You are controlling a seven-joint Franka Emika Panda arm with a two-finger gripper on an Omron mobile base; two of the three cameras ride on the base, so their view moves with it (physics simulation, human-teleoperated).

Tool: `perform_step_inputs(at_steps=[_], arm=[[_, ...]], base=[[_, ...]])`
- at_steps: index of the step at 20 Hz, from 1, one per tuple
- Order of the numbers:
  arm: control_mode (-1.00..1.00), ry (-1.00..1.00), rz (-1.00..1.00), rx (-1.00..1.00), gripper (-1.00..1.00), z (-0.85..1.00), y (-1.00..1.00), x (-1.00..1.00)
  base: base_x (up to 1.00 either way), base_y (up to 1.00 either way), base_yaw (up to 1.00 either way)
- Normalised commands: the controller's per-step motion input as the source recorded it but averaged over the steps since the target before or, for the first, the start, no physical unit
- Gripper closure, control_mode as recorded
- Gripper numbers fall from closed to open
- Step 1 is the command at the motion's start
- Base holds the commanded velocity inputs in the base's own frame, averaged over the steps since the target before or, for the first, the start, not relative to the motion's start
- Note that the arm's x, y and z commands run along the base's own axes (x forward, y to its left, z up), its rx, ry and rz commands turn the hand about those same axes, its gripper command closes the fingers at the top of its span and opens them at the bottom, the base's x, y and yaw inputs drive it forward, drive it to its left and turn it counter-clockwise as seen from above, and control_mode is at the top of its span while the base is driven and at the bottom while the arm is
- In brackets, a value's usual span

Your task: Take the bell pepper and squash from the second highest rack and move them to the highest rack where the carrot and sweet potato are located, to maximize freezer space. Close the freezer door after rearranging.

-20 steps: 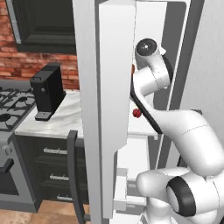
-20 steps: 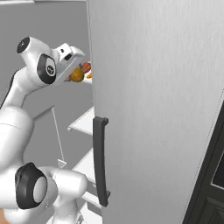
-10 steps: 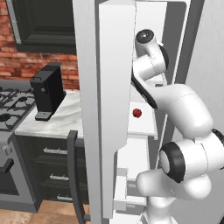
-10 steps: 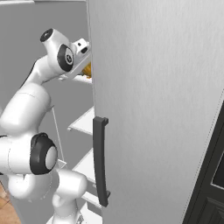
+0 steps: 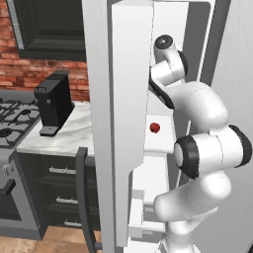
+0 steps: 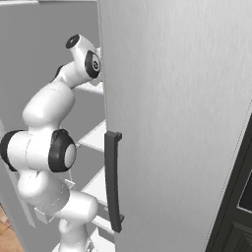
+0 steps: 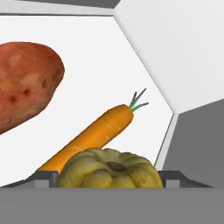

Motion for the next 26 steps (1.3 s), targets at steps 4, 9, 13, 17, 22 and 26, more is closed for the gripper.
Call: perform_step_inputs(at_steps=[4,9,13,17,22,26], arm=[[-1.00,0.01,0.00,0.00,1.00,-0.08,-0.25,0.67],[-1.00,0.03,0.00,0.00,1.00,-0.19,-0.13,0.63],[-1.00,0.00,0.00,0.00,-1.00,-0.23,-0.08,0.49],[-1.00,-0.06,0.00,0.00,-1.00,-0.17,0.00,0.21],[-1.00,-0.03,0.00,0.00,-1.00,-0.06,-0.01,0.04],[-1.00,-0.05,0.06,0.00,-1.00,0.00,0.00,-0.23]], base=[[0.00,0.00,0.00],[0.00,0.00,0.00],[0.00,0.00,0.00],[0.00,0.00,0.00],[0.00,0.00,0.00],[0.00,0.00,0.00]])
